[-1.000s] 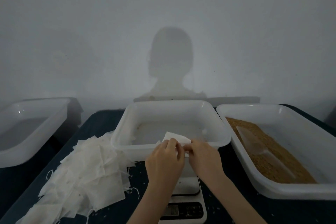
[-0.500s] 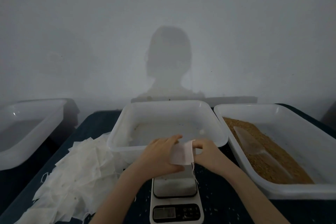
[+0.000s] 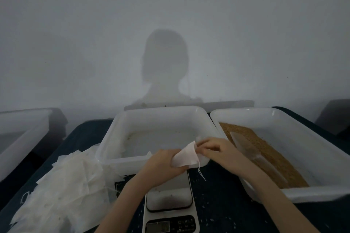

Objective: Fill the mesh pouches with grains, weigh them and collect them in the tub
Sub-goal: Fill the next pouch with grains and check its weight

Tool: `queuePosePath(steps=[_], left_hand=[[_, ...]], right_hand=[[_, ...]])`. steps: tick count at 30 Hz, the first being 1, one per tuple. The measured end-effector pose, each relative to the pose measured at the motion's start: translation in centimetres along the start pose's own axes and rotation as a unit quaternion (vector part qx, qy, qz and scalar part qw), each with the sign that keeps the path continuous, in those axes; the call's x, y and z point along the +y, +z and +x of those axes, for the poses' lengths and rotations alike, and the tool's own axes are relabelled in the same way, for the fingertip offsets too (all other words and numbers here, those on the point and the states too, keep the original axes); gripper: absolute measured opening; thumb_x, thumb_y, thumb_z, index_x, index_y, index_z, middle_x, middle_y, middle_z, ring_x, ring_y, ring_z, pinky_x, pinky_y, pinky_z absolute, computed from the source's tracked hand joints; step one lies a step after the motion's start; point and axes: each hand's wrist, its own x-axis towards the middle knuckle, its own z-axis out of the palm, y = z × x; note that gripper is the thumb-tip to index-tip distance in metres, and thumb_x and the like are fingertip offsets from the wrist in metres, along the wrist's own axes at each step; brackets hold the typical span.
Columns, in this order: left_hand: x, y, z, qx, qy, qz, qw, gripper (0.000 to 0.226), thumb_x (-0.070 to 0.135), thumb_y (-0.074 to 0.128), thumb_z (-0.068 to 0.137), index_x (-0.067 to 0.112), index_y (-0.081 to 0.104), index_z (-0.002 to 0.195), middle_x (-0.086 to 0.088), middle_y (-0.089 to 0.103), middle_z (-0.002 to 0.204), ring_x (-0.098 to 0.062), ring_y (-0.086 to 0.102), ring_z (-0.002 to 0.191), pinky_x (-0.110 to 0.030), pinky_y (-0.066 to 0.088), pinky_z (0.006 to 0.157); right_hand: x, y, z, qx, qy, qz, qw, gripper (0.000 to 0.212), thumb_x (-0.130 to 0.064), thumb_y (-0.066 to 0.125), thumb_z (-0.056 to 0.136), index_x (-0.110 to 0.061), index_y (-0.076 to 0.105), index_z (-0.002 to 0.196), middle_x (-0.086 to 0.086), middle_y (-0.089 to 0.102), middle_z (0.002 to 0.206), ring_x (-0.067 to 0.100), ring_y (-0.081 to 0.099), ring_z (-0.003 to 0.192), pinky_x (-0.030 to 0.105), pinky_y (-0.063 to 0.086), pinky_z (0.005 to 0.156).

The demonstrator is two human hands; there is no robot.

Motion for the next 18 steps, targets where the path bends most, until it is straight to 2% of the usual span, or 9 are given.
queuePosePath(steps=[3, 6, 7, 9, 11, 15, 18], left_hand=[[0.5, 0.4, 0.8, -0.003, -0.002, 0.015, 1.000, 0.036, 0.050, 0.061, 0.083, 0.040, 0.059, 0.117, 0.020, 0.064, 0.098, 0.005, 0.054, 0.078, -0.008, 0.039, 0.063], [1.3, 1.2, 1.7, -0.010, 0.007, 0.019, 1.000, 0.042, 0.050, 0.062, 0.084, 0.036, 0.057, 0.123, 0.016, 0.064, 0.109, 0.000, 0.056, 0.088, -0.012, 0.042, 0.071], [1.6, 1.5, 2.0, -0.013, 0.008, 0.021, 1.000, 0.042, 0.050, 0.062, 0.084, 0.035, 0.058, 0.123, 0.015, 0.064, 0.109, -0.001, 0.057, 0.090, -0.014, 0.044, 0.074], [2.1, 2.1, 2.7, -0.022, 0.005, 0.016, 1.000, 0.042, 0.049, 0.063, 0.084, 0.034, 0.059, 0.122, 0.014, 0.065, 0.110, -0.004, 0.059, 0.094, -0.021, 0.048, 0.080], [2.6, 2.8, 3.4, -0.035, 0.003, 0.011, 0.999, 0.040, 0.048, 0.063, 0.084, 0.035, 0.059, 0.121, 0.014, 0.065, 0.110, -0.003, 0.059, 0.093, -0.021, 0.048, 0.080], [3.2, 4.0, 4.3, -0.045, 0.006, 0.040, 0.998, 0.034, 0.052, 0.062, 0.084, 0.032, 0.062, 0.113, 0.014, 0.067, 0.102, -0.002, 0.061, 0.085, -0.020, 0.049, 0.075], [3.1, 4.2, 4.5, -0.043, 0.002, 0.023, 0.999, 0.031, 0.051, 0.063, 0.082, 0.033, 0.065, 0.106, 0.014, 0.069, 0.095, 0.003, 0.060, 0.079, -0.014, 0.046, 0.069]], right_hand=[[2.4, -4.1, -1.0, 0.090, 0.026, -0.020, 0.995, 0.019, -0.033, 0.058, 0.092, -0.044, 0.072, 0.085, -0.026, 0.067, 0.097, -0.008, 0.061, 0.093, 0.010, 0.047, 0.077], [7.6, -8.4, -2.2, 0.138, 0.154, -0.157, 0.966, 0.016, -0.035, 0.059, 0.092, -0.032, 0.068, 0.105, -0.015, 0.068, 0.104, 0.005, 0.063, 0.093, 0.026, 0.053, 0.083], [9.5, -9.6, -2.7, 0.117, 0.203, -0.215, 0.948, 0.022, -0.038, 0.060, 0.091, -0.027, 0.066, 0.109, -0.008, 0.067, 0.109, 0.010, 0.063, 0.094, 0.030, 0.053, 0.086], [12.5, -11.0, -3.5, 0.036, 0.280, -0.295, 0.913, 0.042, -0.054, 0.058, 0.088, -0.018, 0.063, 0.109, -0.001, 0.065, 0.107, 0.015, 0.062, 0.094, 0.031, 0.051, 0.087], [13.9, -11.4, -4.0, -0.029, 0.314, -0.293, 0.903, 0.052, -0.066, 0.051, 0.085, -0.017, 0.061, 0.100, -0.002, 0.065, 0.098, 0.016, 0.062, 0.088, 0.030, 0.051, 0.084], [14.5, -11.4, -3.5, -0.050, 0.281, -0.305, 0.909, 0.037, -0.060, 0.060, 0.081, -0.029, 0.062, 0.102, -0.010, 0.063, 0.098, 0.008, 0.060, 0.086, 0.030, 0.051, 0.084], [14.4, -11.6, -3.1, -0.024, 0.268, -0.307, 0.913, 0.022, -0.043, 0.069, 0.081, -0.027, 0.064, 0.094, -0.008, 0.064, 0.090, 0.007, 0.060, 0.080, 0.028, 0.053, 0.079]])
